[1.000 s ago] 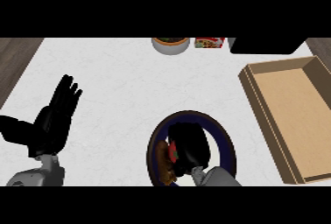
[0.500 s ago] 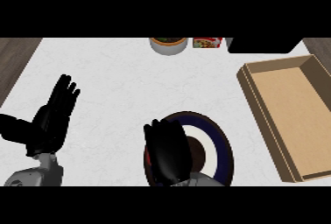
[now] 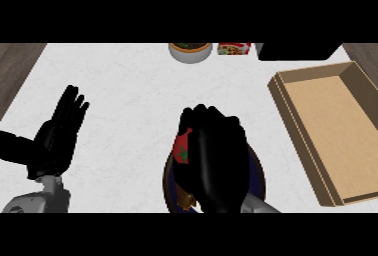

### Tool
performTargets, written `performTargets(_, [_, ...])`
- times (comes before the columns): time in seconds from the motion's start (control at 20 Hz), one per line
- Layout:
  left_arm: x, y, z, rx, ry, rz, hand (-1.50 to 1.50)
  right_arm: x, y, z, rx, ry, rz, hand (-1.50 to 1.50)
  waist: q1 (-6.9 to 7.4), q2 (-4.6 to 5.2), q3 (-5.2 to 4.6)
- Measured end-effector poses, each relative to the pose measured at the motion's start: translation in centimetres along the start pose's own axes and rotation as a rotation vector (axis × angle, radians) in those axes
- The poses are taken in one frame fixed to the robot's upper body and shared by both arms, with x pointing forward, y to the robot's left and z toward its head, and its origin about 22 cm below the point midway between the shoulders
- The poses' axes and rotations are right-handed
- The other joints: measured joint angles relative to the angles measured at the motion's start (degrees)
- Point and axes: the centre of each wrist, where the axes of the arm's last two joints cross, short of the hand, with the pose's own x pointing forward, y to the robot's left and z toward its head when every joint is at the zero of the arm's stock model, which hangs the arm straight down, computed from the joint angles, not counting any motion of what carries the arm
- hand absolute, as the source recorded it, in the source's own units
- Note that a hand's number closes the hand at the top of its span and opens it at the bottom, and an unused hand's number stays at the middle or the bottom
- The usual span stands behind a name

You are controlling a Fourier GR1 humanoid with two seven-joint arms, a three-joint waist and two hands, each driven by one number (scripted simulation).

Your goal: Pick the tomato from the plate and place it in the cardboard box

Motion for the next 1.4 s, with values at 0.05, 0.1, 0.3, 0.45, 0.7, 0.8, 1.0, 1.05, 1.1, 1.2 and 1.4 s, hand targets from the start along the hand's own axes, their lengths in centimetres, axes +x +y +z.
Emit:
performTargets(0.05, [0.1, -0.1, 0.1, -0.001, 0.0, 0.001, 0.0, -0.4, -0.8, -0.5, -0.033, 0.021, -0.006, 1.5, -0.03, -0.01, 0.0])
performTargets(0.1, [-0.1, 0.0, 0.1, 0.0, 0.0, 0.001, 0.0, -0.8, -1.2, -1.1, -0.057, 0.047, -0.006, 1.5, -0.01, 0.02, 0.0])
performTargets(0.3, [-0.1, 0.2, 0.7, -0.001, -0.001, 0.004, 0.0, -3.3, -3.8, -2.7, -0.123, 0.142, -0.019, 1.5, 0.06, 0.06, 0.0])
performTargets(0.45, [0.3, -0.2, 0.6, 0.001, -0.002, 0.007, 0.0, -5.1, -5.1, -4.0, -0.132, 0.206, -0.014, 1.5, 0.15, 0.12, 0.01])
performTargets(0.7, [0.2, -0.7, -0.1, 0.001, -0.003, 0.009, 0.0, -9.5, -6.3, -5.8, -0.144, 0.289, 0.012, 1.5, 0.19, 0.22, 0.01])
performTargets(0.8, [0.0, -0.5, 0.1, -0.003, -0.002, 0.01, 0.0, -11.2, -6.7, -6.8, -0.167, 0.312, 0.042, 1.5, 0.32, 0.24, 0.02])
performTargets(1.0, [0.3, 0.0, -0.4, -0.006, -0.005, 0.007, 0.0, -14.7, -6.1, -8.4, -0.195, 0.349, 0.128, 1.5, 0.45, 0.31, 0.02])
performTargets(1.05, [0.1, -0.3, -0.2, -0.005, -0.004, 0.006, 0.0, -15.6, -6.2, -8.9, -0.194, 0.354, 0.147, 1.5, 0.47, 0.31, 0.02])
performTargets(1.1, [0.3, -0.4, 0.0, -0.007, -0.006, 0.005, 0.0, -16.6, -6.2, -9.1, -0.192, 0.359, 0.161, 1.5, 0.5, 0.3, 0.02])
performTargets(1.2, [0.3, -0.3, -0.3, -0.01, -0.005, 0.005, 0.0, -19.0, -6.3, -9.5, -0.183, 0.368, 0.196, 1.5, 0.44, 0.32, 0.02])
performTargets(1.4, [-0.4, -0.1, -0.1, -0.013, -0.003, 0.007, 0.0, -22.9, -5.2, -10.8, -0.154, 0.382, 0.241, 1.5, 0.64, 0.37, 0.03])
